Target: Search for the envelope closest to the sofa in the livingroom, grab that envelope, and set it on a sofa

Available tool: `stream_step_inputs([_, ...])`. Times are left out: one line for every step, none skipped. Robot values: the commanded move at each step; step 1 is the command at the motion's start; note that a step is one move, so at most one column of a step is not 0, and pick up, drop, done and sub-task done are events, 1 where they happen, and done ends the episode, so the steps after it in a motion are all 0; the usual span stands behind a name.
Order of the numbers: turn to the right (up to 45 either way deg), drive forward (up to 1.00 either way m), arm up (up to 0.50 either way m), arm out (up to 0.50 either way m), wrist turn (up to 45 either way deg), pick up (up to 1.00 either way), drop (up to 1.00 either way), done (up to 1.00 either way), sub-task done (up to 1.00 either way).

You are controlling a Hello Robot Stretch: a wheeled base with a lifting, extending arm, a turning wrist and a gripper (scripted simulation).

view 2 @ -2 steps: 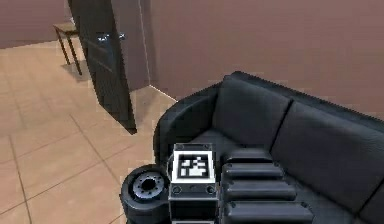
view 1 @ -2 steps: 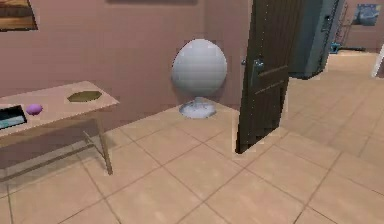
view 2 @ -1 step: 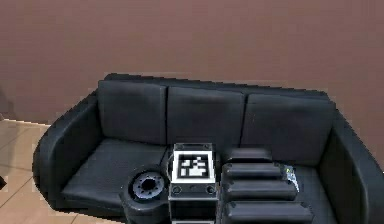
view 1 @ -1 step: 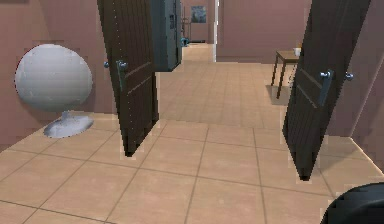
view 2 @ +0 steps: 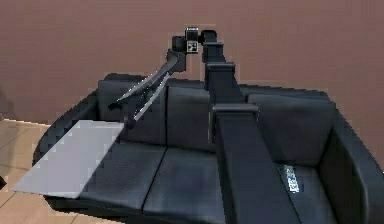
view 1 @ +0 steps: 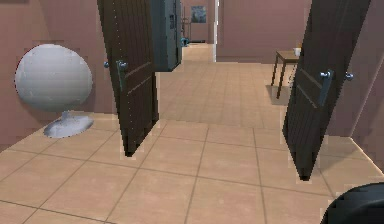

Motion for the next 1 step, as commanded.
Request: stream_step_inputs([0.0,0.0,0.0,0.0,45.0,0.0,0.0,0.0,0.0])
